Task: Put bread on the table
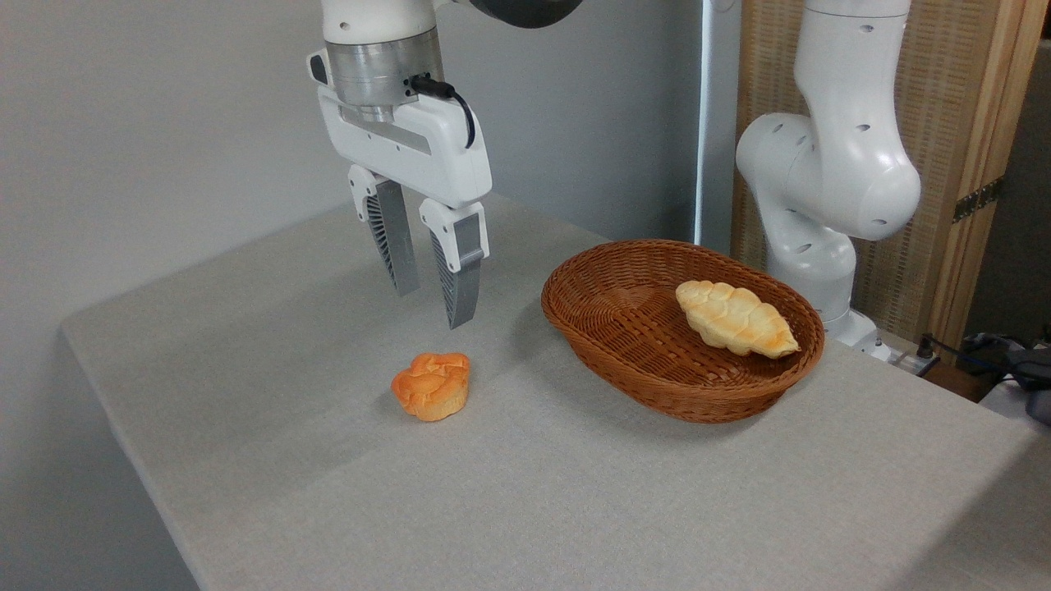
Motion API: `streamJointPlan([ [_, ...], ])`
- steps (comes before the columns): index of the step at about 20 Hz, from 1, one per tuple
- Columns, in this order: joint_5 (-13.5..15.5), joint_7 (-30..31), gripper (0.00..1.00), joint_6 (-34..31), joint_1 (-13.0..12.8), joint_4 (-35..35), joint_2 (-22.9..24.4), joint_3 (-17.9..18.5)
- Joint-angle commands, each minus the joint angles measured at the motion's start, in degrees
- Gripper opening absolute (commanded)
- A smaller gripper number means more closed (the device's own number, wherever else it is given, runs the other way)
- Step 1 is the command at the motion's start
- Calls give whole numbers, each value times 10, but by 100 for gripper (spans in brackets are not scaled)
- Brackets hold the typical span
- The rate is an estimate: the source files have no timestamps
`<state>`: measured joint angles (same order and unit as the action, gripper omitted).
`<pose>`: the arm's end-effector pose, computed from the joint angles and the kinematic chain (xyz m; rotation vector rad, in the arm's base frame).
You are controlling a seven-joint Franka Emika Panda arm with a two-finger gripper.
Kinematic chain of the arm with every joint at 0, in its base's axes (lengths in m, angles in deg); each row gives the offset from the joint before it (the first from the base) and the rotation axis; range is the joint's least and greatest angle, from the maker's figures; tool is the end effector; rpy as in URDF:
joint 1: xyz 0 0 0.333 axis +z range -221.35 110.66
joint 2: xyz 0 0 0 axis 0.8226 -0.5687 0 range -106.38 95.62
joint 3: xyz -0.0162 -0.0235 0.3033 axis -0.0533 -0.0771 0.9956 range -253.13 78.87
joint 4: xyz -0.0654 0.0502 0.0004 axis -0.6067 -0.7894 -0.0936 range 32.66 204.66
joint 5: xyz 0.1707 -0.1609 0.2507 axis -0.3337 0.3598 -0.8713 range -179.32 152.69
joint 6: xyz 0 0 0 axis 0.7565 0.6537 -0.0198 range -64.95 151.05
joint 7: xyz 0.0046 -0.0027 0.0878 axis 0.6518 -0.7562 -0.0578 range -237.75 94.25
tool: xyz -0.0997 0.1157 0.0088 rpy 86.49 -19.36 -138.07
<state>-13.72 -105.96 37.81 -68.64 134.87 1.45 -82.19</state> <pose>0.4775 -0.0675 0.5229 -2.9200 1.1407 -0.0641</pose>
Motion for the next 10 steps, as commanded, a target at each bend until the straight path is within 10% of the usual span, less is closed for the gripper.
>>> streamJointPlan([
  [1,0,6,100,-49,-5,-5,4,-14],
  [10,-1,5,100,-47,-5,-5,12,-16],
])
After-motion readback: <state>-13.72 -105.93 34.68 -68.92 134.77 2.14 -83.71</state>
